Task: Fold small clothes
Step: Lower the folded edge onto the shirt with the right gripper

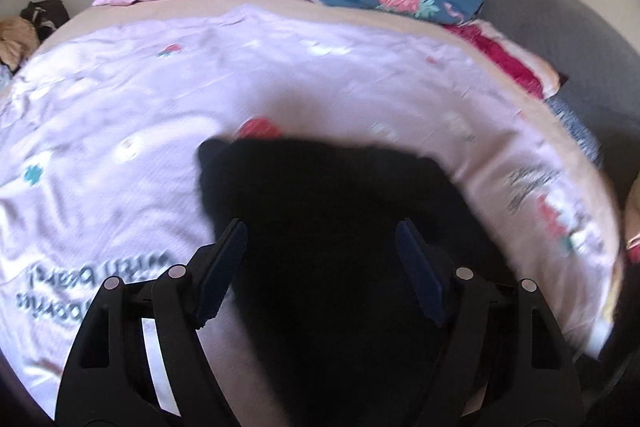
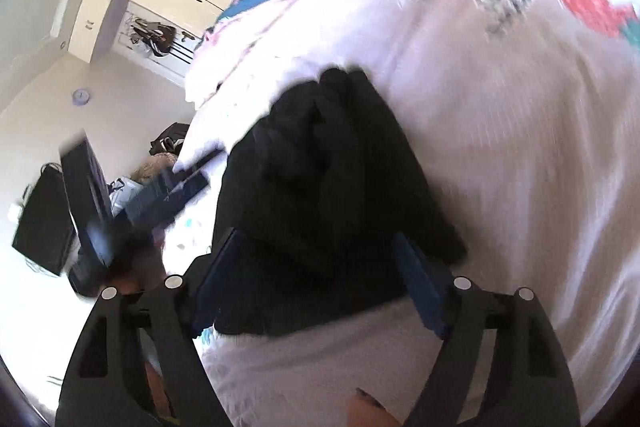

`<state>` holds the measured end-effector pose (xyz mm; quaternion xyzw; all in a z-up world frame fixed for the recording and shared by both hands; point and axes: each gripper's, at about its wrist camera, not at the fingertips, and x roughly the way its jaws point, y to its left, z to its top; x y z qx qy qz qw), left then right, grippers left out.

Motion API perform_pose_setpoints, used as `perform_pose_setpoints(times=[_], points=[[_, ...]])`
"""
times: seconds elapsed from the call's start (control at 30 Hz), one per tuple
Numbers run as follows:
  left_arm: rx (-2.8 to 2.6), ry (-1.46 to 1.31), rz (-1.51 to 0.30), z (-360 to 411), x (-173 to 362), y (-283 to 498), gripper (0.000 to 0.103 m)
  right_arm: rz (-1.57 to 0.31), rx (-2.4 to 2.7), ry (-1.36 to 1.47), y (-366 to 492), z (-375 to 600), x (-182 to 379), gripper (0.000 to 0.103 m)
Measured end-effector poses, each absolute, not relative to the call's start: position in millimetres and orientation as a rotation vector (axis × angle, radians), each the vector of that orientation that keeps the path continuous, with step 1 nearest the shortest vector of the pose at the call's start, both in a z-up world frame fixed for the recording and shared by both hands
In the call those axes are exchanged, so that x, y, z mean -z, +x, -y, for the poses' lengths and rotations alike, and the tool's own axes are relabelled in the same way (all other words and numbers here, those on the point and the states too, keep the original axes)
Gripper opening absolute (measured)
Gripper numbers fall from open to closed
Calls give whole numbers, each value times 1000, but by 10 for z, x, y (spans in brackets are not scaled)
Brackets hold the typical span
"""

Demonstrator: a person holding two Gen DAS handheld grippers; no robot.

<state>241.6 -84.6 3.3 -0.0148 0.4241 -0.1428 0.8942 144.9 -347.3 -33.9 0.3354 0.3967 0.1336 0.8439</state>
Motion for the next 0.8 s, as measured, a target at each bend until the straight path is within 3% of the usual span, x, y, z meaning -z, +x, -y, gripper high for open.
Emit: perform_pose_setpoints(times=[0.23, 0.37, 0.43, 0.47, 0.5, 0.67, 0.8], points=[[293, -12, -877, 782, 142, 2232, 69, -938, -302, 569, 2089, 3378, 425, 83], [304, 13, -867, 817, 120, 2203, 69, -944, -325, 496, 2269, 3260, 431, 60], [306, 26, -863, 843, 112, 2183, 69, -924, -337, 426, 2338, 3169, 392, 39], [309, 26, -862, 850, 112, 2165, 70, -914, -338, 392, 2360, 3118, 362, 24], [311, 24, -863, 855, 108, 2158, 70, -888, -329, 346, 2345, 3072, 325, 20], [377, -64, -877, 848, 89, 2089, 75, -769, -316, 270, 2230, 3173, 76, 17], [361, 0, -892, 967, 159, 2047, 75, -852, -289, 285, 2354, 3277, 363, 18]])
